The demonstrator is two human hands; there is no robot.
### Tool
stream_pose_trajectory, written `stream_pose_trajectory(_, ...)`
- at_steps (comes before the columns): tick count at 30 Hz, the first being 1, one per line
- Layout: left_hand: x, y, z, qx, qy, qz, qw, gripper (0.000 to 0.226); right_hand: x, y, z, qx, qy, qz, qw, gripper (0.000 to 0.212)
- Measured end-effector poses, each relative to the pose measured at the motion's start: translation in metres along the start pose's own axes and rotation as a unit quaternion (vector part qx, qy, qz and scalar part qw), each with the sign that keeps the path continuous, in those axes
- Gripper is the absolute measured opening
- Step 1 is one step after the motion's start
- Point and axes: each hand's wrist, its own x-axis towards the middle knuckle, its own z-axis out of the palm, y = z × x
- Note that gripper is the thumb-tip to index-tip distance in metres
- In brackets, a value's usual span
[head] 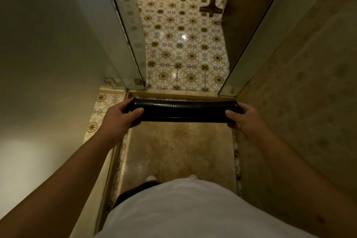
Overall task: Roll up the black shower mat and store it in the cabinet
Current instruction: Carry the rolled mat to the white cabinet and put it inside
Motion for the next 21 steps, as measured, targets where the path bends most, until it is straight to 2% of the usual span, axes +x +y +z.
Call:
stream_pose_trajectory(10, 0.020, 0.008, 0.026, -0.023, 0.020, -0.009, 0.999, 0.056, 0.028, -0.018, -0.021, -0.003, -0.014, -0.011, 1.000, 0.021)
stream_pose_trajectory(21, 0.123, 0.042, 0.005, -0.032, 0.008, -0.010, 0.999, 0.046, 0.108, -0.059, 0.019, -0.011, -0.004, -0.018, 1.000, 0.027)
